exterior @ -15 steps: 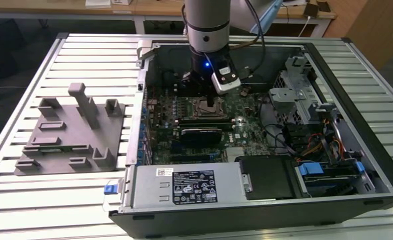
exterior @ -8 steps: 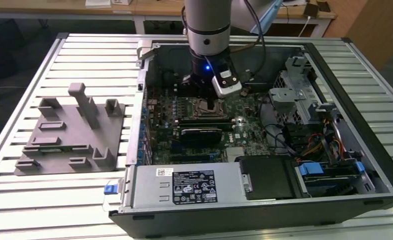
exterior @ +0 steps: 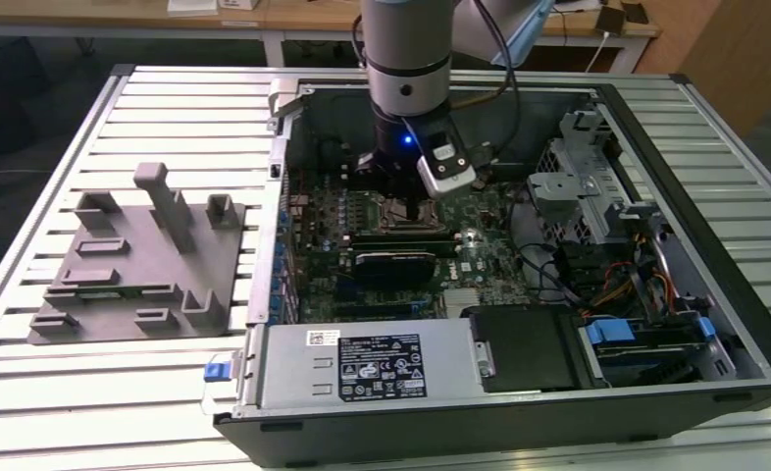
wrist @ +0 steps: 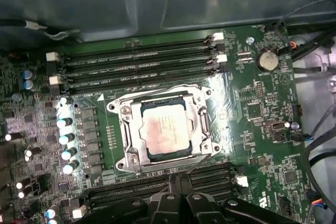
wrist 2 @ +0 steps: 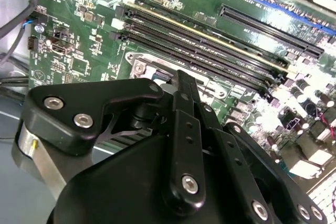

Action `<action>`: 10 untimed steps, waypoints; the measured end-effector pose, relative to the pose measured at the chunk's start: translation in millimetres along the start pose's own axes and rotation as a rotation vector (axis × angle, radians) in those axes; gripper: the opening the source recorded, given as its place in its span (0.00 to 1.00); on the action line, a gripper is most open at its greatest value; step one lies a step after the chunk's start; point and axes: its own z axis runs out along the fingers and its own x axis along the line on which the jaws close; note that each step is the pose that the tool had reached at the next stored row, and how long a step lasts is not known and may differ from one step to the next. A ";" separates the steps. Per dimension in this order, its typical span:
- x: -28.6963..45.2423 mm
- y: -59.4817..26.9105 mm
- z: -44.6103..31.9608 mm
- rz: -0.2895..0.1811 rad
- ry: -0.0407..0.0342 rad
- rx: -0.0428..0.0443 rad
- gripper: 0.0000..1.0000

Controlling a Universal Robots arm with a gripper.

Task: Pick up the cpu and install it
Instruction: 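Install the second cpu locking lever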

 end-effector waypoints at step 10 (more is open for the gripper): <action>7.2 -3.7 4.7 -0.051 0.0033 -0.0057 0.11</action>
